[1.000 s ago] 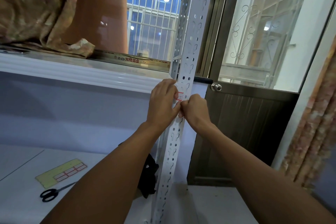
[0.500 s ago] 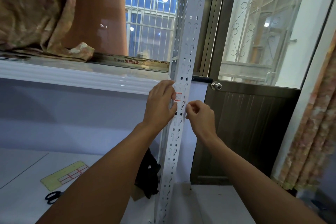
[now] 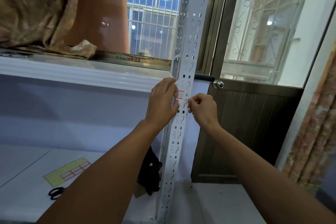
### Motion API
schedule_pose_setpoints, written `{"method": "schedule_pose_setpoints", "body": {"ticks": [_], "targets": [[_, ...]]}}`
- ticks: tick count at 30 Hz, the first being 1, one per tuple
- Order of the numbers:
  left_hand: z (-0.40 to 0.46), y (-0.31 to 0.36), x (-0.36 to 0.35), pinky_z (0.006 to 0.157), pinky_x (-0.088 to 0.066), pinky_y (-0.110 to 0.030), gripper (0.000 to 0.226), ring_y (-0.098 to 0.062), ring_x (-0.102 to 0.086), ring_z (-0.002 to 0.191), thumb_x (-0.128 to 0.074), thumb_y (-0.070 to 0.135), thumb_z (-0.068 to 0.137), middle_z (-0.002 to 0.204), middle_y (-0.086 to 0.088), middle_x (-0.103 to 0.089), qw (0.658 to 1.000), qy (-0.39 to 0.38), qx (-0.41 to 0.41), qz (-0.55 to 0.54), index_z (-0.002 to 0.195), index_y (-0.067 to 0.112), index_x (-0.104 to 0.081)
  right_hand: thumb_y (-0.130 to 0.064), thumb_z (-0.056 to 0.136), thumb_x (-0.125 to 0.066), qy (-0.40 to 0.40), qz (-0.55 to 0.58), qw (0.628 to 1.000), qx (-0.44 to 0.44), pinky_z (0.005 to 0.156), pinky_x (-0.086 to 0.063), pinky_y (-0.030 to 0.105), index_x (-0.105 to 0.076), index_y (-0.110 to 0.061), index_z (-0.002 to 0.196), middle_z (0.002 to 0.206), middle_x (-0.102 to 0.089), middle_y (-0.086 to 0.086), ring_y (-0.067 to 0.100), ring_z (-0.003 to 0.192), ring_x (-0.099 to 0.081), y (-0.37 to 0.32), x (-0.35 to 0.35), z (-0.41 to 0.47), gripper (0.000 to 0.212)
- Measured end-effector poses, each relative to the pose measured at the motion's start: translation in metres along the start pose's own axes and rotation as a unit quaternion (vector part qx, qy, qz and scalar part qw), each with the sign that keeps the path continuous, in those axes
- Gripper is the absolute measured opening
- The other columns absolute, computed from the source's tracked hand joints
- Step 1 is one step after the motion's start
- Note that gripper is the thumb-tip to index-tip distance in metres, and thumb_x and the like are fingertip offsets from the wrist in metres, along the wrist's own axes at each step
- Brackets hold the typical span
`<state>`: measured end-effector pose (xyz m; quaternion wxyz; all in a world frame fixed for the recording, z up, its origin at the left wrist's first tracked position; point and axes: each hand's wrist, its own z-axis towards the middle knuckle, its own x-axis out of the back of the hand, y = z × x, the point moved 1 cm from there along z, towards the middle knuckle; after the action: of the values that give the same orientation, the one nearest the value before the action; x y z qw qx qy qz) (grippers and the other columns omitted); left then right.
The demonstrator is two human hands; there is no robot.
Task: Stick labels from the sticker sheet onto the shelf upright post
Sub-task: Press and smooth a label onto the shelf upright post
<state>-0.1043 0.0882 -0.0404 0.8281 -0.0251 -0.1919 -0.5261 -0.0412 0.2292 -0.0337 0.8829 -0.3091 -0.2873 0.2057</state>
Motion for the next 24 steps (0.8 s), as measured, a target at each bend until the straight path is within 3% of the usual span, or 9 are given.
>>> {"method": "schedule_pose_setpoints", "body": {"ticks": [14,16,20,24], "targets": [[-0.0003,-0.0011,-0.0001,0.106,-0.034,-0.029,0.034,-0.021,-0.052,0.127,-0.078,0.019,0.082,0.136,-0.002,-0.055,1.0,-0.005,0.003,0.004,0.089,0.024,-0.045,-0.023,0.101,-0.057,-0.008,-0.039,0.999,0.03,0.05,-0.052,0.012,-0.066,-0.003,0.084,0.078,-0.068,-0.005,0.007,0.062,-0.069,-0.0072,0.0008,-0.0027,0.028],[-0.0005,-0.0007,0.0002,0.107,-0.035,-0.031,0.034,-0.021,-0.052,0.128,-0.078,0.018,0.082,0.137,-0.003,-0.055,1.0,-0.006,0.002,0.007,0.089,0.024,-0.045,-0.022,0.101,-0.055,-0.007,-0.057,0.998,0.037,0.053,-0.055,0.017,-0.065,-0.002,0.084,0.079,-0.069,0.0,0.01,0.064,-0.068,-0.0064,-0.0014,-0.0019,0.028],[-0.0008,-0.001,-0.0003,0.108,-0.034,-0.032,0.03,-0.022,-0.05,0.131,-0.077,0.016,0.082,0.138,-0.002,-0.054,1.0,0.0,0.005,0.002,0.088,0.021,-0.047,-0.027,0.104,-0.048,-0.02,-0.098,0.993,0.066,0.064,-0.06,0.046,-0.06,-0.007,0.08,0.08,-0.069,0.006,0.022,0.069,-0.068,-0.0053,-0.0015,-0.0026,0.033],[-0.002,0.0002,-0.0002,0.109,-0.034,-0.034,0.031,-0.023,-0.049,0.133,-0.076,0.017,0.083,0.14,-0.004,-0.054,1.0,-0.001,0.007,-0.004,0.089,0.022,-0.046,-0.027,0.104,-0.048,-0.052,-0.196,0.97,0.131,0.067,-0.059,0.04,-0.061,-0.005,0.086,0.086,-0.069,0.009,0.021,0.07,-0.066,-0.0097,0.0033,-0.0056,0.031]]}}
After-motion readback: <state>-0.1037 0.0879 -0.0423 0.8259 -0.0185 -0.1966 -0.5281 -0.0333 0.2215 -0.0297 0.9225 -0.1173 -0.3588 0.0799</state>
